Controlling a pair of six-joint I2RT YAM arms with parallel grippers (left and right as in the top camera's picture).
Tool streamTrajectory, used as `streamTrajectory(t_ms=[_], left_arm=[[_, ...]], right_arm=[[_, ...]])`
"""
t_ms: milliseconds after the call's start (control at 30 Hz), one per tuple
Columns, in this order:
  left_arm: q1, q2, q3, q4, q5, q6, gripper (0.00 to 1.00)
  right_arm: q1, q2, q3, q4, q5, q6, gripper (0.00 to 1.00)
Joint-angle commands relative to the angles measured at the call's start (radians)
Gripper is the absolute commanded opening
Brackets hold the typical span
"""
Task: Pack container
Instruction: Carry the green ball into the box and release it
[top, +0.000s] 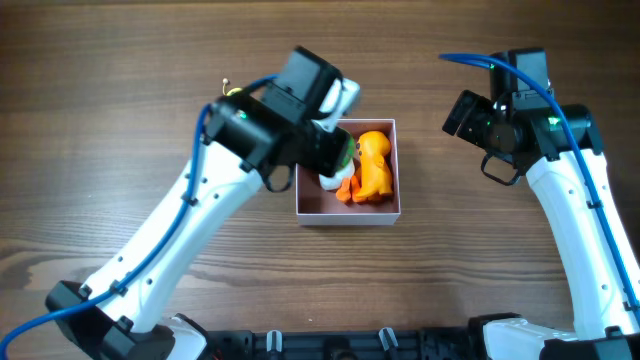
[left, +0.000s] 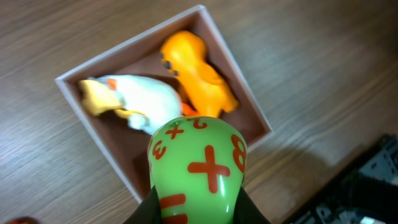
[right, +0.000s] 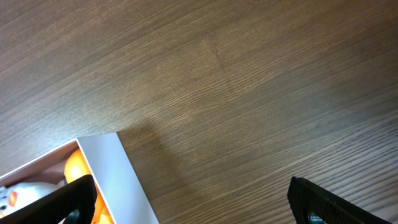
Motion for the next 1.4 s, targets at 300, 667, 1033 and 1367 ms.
streamTrajectory(t_ms=[300, 667, 1033, 1367], left_arm=[[-0.150, 0.198, -0.039, 0.058, -0.072, -0.010, 0.04], [-0.150, 0.256, -0.043, 0.053, -0.105, -0.010, 0.04], [-0.156, 0.256, -0.138, 0.084, -0.105, -0.010, 0.04], [-0.157, 0.255, -0.138, 0.088, -0.090, -0.010, 0.61]], right_arm=[[-0.001, 0.004, 0.002, 0.002, 0.018, -0.008, 1.00], [-0.001, 0.004, 0.002, 0.002, 0.018, -0.008, 1.00], [-0.001, 0.004, 0.002, 0.002, 0.018, -0.008, 1.00], [-0.001, 0.004, 0.002, 0.002, 0.018, -0.008, 1.00]])
